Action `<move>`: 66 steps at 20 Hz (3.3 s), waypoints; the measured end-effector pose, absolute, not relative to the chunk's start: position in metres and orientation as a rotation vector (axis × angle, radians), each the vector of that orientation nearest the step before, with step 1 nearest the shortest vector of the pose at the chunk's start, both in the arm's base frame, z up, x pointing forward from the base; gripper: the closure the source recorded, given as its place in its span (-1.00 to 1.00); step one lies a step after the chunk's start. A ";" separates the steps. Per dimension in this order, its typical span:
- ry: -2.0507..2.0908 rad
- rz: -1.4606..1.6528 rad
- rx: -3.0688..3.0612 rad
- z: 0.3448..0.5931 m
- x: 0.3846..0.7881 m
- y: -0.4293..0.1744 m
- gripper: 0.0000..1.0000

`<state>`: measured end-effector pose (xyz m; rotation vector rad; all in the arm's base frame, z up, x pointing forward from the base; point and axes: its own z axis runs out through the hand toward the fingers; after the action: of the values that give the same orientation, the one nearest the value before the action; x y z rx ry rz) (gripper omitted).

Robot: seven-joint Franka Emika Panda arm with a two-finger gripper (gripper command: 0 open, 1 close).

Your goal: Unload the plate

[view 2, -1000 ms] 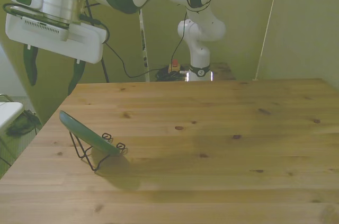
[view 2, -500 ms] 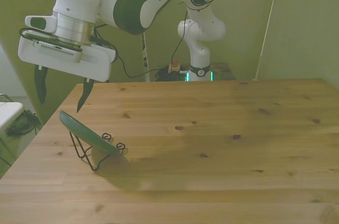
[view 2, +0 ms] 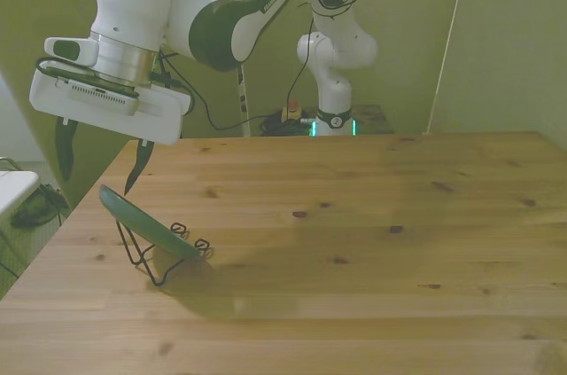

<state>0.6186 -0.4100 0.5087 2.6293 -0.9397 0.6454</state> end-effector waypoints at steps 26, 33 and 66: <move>-0.927 0.653 2.652 0.474 0.622 -0.413 1.00; -0.917 0.667 2.658 0.475 0.620 -0.415 1.00; -1.330 -0.038 3.383 0.504 0.621 -0.213 1.00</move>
<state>0.6206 -0.2135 0.5036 3.3829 -1.3303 -0.0380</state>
